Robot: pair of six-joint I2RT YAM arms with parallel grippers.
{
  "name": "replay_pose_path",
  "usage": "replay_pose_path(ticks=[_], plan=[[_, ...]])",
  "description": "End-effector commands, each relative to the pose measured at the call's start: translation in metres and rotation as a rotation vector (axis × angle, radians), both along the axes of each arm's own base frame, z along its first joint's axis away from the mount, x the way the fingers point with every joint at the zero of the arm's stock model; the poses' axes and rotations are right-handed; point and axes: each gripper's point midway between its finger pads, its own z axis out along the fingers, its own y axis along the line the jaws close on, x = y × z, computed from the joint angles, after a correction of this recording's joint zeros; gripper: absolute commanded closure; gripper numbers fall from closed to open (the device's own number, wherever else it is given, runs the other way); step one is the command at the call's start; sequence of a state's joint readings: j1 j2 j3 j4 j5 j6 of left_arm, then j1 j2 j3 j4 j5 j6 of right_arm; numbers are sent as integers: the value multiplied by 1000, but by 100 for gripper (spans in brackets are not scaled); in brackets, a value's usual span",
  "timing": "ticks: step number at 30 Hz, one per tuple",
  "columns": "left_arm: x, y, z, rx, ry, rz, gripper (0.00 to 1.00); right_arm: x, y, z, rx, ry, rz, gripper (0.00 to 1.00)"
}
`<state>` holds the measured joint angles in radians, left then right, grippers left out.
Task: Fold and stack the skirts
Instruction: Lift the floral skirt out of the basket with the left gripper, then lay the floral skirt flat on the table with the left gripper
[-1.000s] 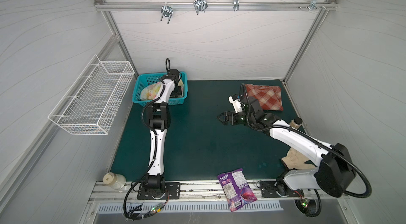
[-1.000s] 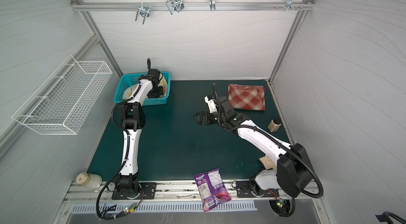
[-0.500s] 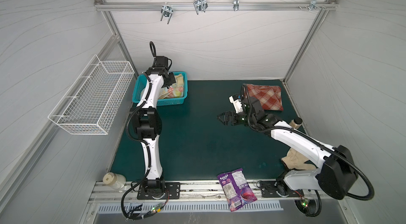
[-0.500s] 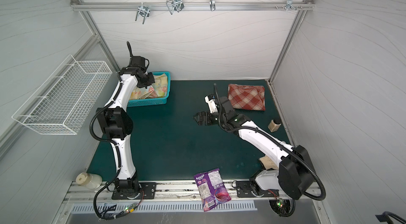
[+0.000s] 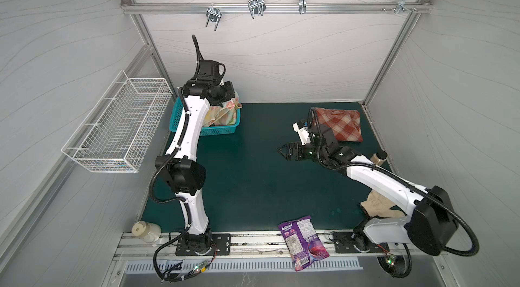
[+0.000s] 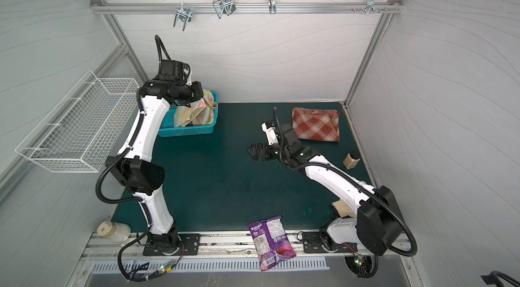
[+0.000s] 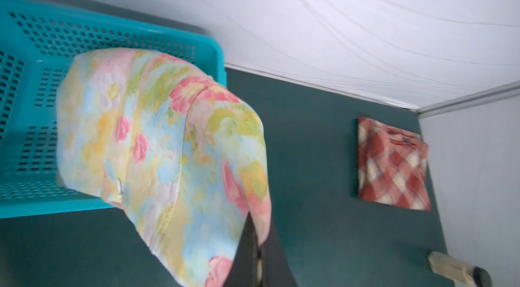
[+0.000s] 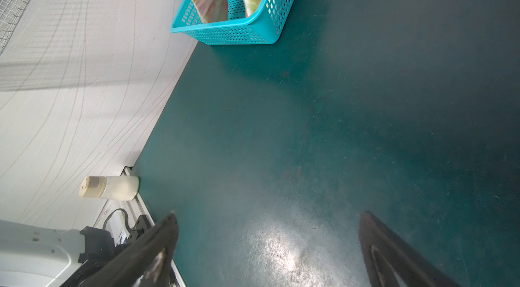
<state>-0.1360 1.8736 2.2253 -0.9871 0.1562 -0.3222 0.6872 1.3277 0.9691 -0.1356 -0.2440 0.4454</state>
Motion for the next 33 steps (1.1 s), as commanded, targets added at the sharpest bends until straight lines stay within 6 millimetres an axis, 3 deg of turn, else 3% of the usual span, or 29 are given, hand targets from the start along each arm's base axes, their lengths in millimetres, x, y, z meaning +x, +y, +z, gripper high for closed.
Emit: replay_pose_path(ticks=[1,7,9,12,15,19,24,33], plan=[[-42,-23,61,-48,-109,-87,100,1,1,13,15,-45,-3,1],[-101,-57,87,-69,-147,-192,100,6,-10,24,-17,-101,-47,1],[-119,-72,88,-70,-140,-240,100,7,-15,29,-30,-123,-69,1],[-141,-99,74,-63,-107,-316,100,11,-27,40,-45,-161,-119,1],[-157,-125,43,-49,-54,-371,100,13,-44,47,-74,-195,-177,1],[-172,-156,-18,-76,34,-412,100,19,-80,54,-80,-209,-280,1],[-172,-189,-71,-71,115,-440,100,28,-117,65,-30,-191,-362,1],[-165,-260,-150,-40,276,-524,100,33,-143,77,-26,-200,-421,1]])
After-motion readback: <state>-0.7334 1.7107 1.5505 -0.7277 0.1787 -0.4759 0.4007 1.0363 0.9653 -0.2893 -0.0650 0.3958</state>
